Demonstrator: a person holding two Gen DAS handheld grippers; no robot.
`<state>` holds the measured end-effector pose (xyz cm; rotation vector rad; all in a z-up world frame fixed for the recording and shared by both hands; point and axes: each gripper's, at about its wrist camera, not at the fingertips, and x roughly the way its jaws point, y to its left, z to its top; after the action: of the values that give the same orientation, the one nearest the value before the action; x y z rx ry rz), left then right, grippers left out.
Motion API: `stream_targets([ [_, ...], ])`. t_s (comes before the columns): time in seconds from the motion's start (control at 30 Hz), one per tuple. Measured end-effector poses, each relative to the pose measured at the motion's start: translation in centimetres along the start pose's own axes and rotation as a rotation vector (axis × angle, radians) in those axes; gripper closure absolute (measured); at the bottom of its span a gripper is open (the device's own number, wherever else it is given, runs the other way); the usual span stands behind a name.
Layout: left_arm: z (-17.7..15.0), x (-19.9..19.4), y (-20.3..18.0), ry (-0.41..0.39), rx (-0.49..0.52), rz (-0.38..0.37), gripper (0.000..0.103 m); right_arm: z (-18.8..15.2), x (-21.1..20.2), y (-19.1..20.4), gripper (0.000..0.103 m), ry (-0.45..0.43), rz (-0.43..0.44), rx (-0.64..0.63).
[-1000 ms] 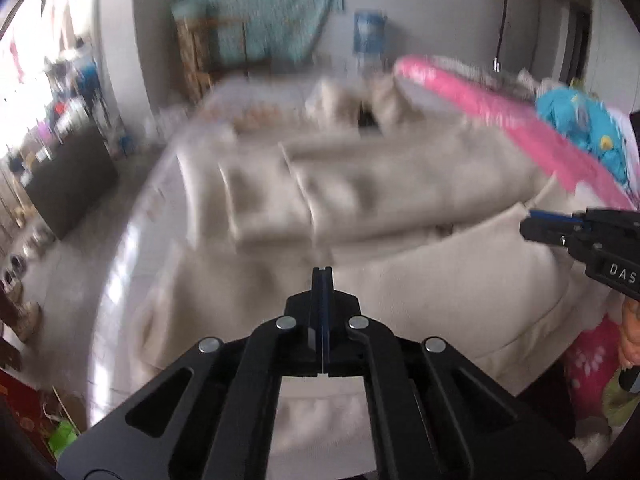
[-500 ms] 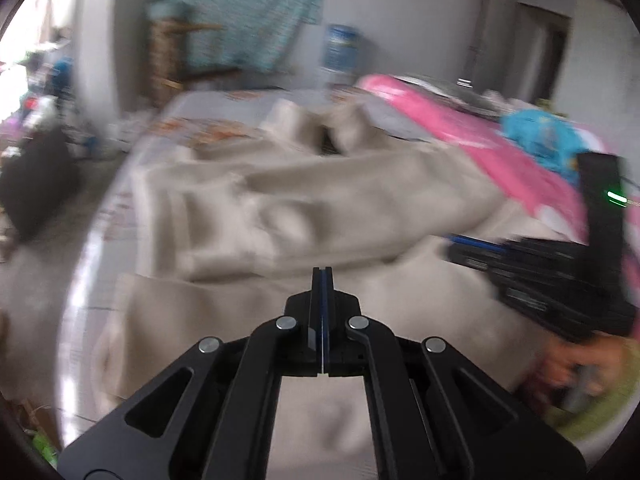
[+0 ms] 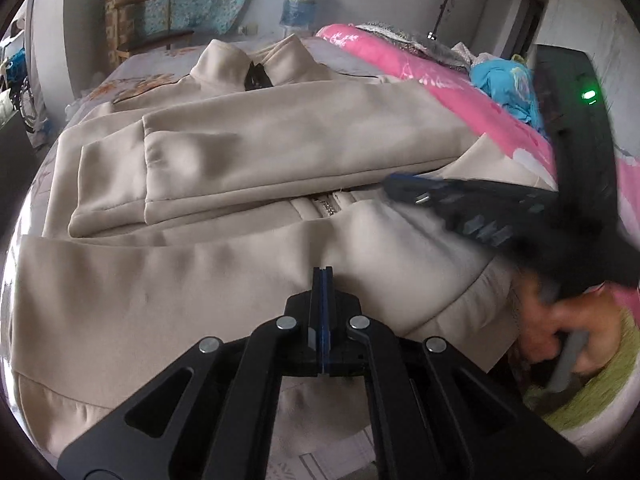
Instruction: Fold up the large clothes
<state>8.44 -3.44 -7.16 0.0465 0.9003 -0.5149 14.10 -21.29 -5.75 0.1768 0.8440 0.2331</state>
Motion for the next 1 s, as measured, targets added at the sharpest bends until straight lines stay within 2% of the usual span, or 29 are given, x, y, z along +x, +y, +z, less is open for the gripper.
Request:
stream_targets([
  [0.03,-0.1,0.0,0.1,-0.001,0.002,0.005,0.103,0.2,-1.3,-1.3,0.100,-0.018,-0.010,0.029],
  [0.1,-0.1,0.0,0.2,-0.004,0.006,0.012,0.102,0.3,-3.0,-3.3,0.090,-0.019,-0.035,0.054],
  [0.17,-0.1,-0.1,0.2,-0.007,0.006,0.017,0.102,0.0,-4.4,-5.3,0.061,-0.005,-0.087,0.074],
  [0.27,0.0,0.0,0.2,-0.015,0.008,0.031,0.102,-0.6,-4.8,-6.5,0.060,0.044,-0.066,0.100],
  [0.33,0.2,0.0,0.4,-0.024,0.010,0.052,0.102,-0.7,-4.3,-5.8,0.060,0.066,-0.064,0.079],
  [0.4,0.4,0.1,0.7,-0.028,0.001,0.073,0.102,-0.6,-3.4,-5.1,0.057,0.079,-0.118,0.040],
  [0.53,0.6,0.1,1.1,-0.031,-0.013,0.075,0.101,-0.6,-1.2,-3.9,0.057,0.101,-0.215,-0.060],
  [0.6,0.6,-0.1,1.1,-0.034,-0.009,0.075,0.101,-0.4,-1.2,-3.5,0.078,0.095,-0.221,-0.103],
  [0.63,0.6,-0.1,1.2,-0.038,-0.009,0.071,0.101,-0.3,-1.1,-3.5,0.096,0.100,-0.206,-0.106],
  [0.73,0.3,-1.1,2.1,-0.053,-0.021,0.056,0.101,-0.2,-1.5,-3.6,0.098,0.087,-0.210,-0.106],
  [0.8,0.0,-2.6,3.2,-0.075,-0.031,0.078,0.098,-0.2,-1.8,-3.9,0.098,0.080,-0.202,-0.089],
  [0.87,-0.3,-4.0,4.7,-0.083,-0.040,0.148,0.083,-0.3,-1.8,-4.5,0.098,0.080,-0.183,-0.055],
  [1.0,-0.5,-5.1,8.1,-0.069,-0.089,0.282,0.064,-0.2,-1.9,-5.1,0.097,0.077,-0.136,0.018],
])
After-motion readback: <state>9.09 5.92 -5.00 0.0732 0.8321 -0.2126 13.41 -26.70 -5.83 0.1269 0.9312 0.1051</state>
